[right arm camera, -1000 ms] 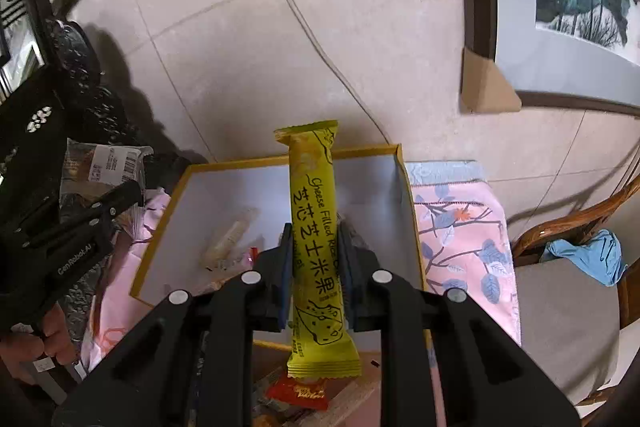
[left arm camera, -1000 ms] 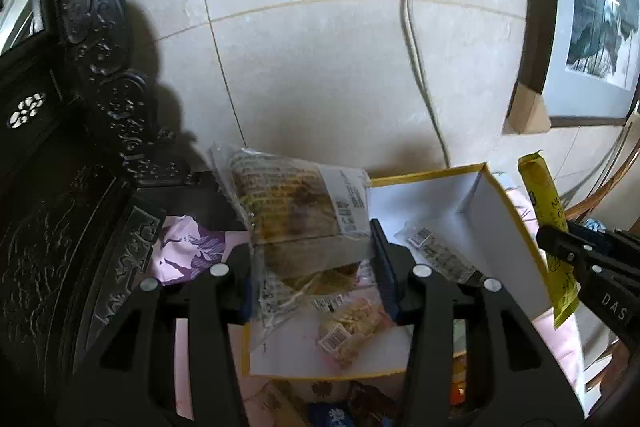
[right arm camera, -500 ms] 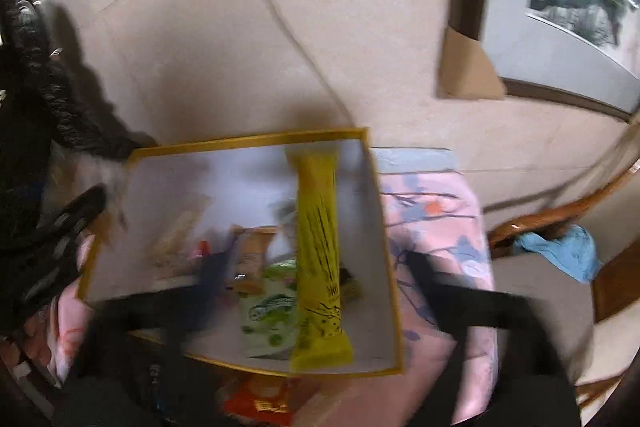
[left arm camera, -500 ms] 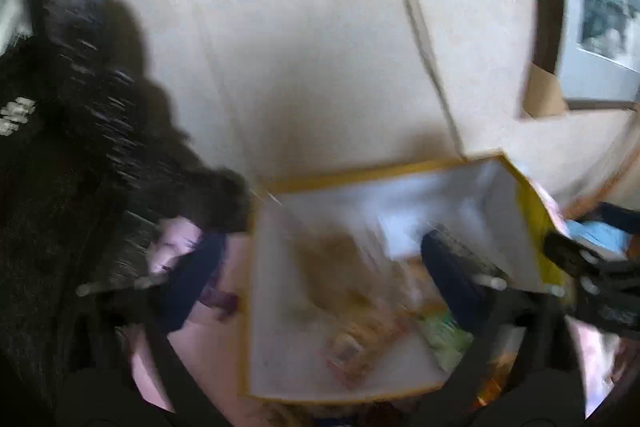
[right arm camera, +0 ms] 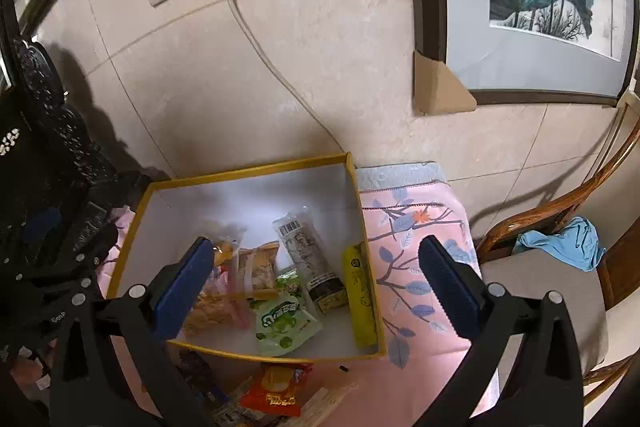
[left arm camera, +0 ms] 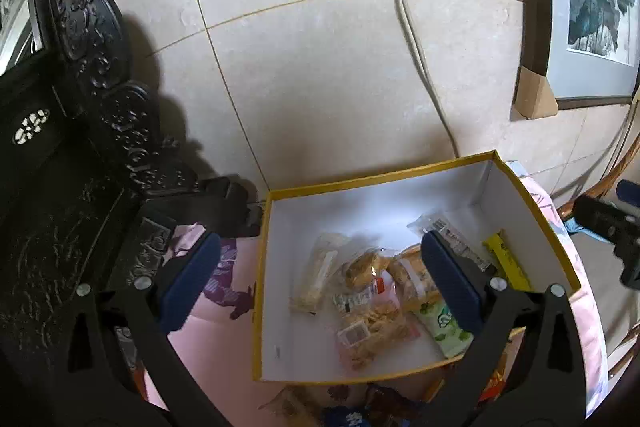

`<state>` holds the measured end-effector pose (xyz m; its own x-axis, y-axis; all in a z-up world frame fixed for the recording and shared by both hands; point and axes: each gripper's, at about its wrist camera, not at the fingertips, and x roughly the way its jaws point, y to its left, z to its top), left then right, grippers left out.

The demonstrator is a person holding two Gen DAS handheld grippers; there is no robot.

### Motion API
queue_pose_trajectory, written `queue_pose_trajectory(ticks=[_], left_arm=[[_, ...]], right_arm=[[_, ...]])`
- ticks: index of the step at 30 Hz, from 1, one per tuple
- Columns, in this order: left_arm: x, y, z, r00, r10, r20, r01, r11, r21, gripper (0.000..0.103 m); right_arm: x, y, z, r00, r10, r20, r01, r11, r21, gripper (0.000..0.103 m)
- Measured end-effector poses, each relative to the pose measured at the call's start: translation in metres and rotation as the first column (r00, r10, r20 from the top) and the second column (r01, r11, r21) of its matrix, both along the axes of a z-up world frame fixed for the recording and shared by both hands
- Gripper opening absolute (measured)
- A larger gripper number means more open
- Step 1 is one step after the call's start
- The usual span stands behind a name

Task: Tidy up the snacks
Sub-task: 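Lower both held snacks into the yellow box and open both tools, then grasp the clear rice-cake bag with the right tool while the left tool grasps the cracker bag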

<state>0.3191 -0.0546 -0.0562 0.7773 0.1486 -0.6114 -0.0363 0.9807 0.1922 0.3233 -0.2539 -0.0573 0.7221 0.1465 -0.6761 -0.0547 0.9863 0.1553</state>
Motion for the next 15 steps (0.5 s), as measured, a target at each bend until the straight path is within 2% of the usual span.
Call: queue_pose_trajectory(ticks=[3,6,9,12,15], left_arm=[[-0.020,0.005,-0.001,1.000,-0.003,-0.018,0.004,1.000,0.024,0.101],[-0.055,0.016,-0.015,0.998,0.001,-0.057,0.003,0.997,0.078,0.101],[-0.099,0.037,-0.039,0.994,0.035,-0.104,-0.024,0.995,0.096,0.101],[-0.138,0.058,-0.070,0.978,0.084,-0.194,-0.062,0.992,0.114,0.101],[-0.174,0.071,-0.101,0.954,0.107,-0.280,-0.067,0.987,0.149,0.101]], right_arm=[[-0.018,-0.002,0.003,1.000,0.023,-0.006,-0.023,1.000,-0.002,0.102],[-0.048,-0.003,-0.010,0.996,0.072,-0.050,-0.074,0.996,-0.044,0.102],[-0.079,-0.002,-0.049,0.980,0.113,-0.166,-0.123,0.991,-0.055,0.102],[-0.094,-0.002,-0.098,0.951,0.108,-0.289,-0.120,0.993,-0.021,0.102],[-0.093,0.006,-0.127,0.932,0.123,-0.340,-0.115,0.992,0.043,0.102]])
